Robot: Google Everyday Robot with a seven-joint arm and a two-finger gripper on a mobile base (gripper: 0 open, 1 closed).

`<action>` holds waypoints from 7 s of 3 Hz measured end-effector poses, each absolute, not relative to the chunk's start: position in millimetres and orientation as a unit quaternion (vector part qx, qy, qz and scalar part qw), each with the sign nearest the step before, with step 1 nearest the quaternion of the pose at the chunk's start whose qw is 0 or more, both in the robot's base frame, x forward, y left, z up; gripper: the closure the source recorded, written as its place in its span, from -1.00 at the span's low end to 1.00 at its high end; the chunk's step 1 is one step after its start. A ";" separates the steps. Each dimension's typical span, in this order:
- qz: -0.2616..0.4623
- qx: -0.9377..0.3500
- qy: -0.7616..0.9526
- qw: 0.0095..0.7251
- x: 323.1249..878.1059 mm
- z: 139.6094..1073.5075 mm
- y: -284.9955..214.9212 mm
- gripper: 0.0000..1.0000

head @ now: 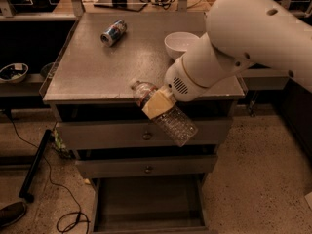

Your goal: Place water bottle into bottom drawer

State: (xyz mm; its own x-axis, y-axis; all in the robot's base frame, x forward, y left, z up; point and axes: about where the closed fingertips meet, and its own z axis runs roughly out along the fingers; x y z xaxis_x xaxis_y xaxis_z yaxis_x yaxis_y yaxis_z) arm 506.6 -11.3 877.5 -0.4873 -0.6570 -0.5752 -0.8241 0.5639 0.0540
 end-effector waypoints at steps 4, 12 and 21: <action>0.199 -0.417 0.858 0.226 447.2 801.5 -16.3 1.00; 0.275 -0.337 0.884 0.169 436.6 639.5 8.1 1.00; 0.337 -0.245 0.901 0.120 445.6 490.8 6.8 1.00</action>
Offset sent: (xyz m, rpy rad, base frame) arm -0.0472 -0.0041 -0.0577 0.0431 0.0573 -0.0352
